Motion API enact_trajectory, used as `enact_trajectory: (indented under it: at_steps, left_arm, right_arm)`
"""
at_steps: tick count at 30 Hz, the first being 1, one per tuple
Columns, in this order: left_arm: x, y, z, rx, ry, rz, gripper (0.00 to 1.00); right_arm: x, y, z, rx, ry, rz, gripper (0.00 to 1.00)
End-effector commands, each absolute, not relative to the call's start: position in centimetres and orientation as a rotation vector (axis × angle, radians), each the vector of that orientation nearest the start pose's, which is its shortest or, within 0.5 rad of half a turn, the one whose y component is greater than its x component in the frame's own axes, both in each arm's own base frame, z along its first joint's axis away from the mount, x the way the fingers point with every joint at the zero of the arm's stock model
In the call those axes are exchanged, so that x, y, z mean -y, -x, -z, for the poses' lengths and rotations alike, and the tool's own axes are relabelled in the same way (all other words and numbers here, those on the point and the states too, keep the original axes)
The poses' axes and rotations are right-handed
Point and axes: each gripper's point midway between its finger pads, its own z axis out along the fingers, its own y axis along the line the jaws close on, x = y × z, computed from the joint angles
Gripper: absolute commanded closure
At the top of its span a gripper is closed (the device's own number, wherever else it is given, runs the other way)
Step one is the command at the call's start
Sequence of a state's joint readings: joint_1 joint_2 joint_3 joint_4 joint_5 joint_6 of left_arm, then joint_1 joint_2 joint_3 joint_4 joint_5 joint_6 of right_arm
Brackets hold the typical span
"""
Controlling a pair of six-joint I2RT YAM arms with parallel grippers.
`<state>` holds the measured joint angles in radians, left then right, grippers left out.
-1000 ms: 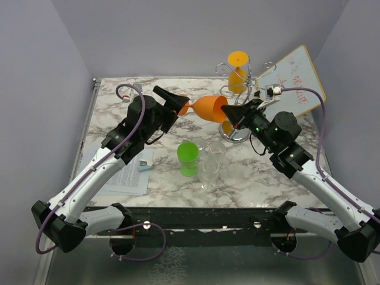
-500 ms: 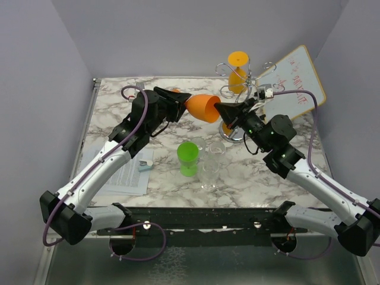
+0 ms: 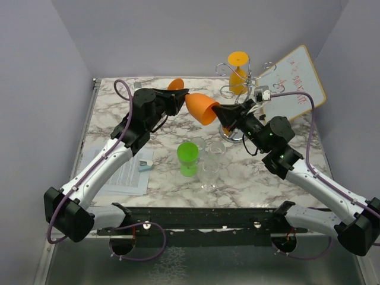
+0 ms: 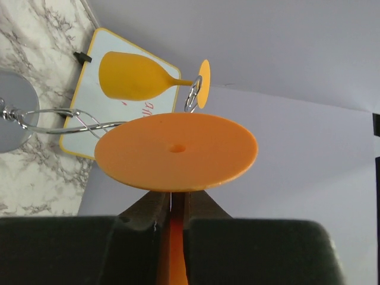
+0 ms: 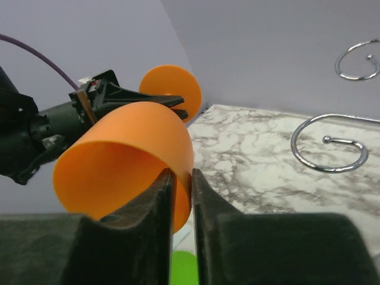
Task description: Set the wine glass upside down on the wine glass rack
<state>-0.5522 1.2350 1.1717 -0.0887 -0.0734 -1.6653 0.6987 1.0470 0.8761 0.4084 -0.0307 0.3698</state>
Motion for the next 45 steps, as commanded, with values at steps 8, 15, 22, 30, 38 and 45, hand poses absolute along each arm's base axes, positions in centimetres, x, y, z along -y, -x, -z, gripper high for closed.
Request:
enact_trajectory:
  at_steps: [8,15,22,30,38,45]
  left_arm:
    - [24.8,-36.9,-39.8,-1.607,0.797,1.469,1.00]
    - [24.5,-37.8,-41.9,-1.615,0.454,1.300,1.00]
    - [26.0,-37.3,-43.8,-1.576,-0.001,1.148,1.00]
    - [26.9,-38.0,-43.3,-1.535,-0.302,0.984,1.00]
    - [27.7,-40.0,-42.2,-1.512,-0.405,0.900,1.00]
    - [30.4,-40.7,-40.8,-1.445,-0.624,0.935,1.00]
  right_arm:
    - [-24.4,-26.0,-37.7,-1.515,0.292,-0.855,0.28]
    - [-21.6,-24.9,-39.8,-1.648,0.396,-0.657,0.22]
    - [-24.1,-26.4,-44.1,-1.637,0.195,-0.856,0.22]
    - [-27.5,-29.8,-47.4,-1.686,-0.014,-1.002,0.25]
    - [-24.1,-33.5,-48.9,-1.607,-0.254,-0.807,0.27]
    - [-20.4,-35.2,-50.8,-1.519,-0.334,-0.590,0.27]
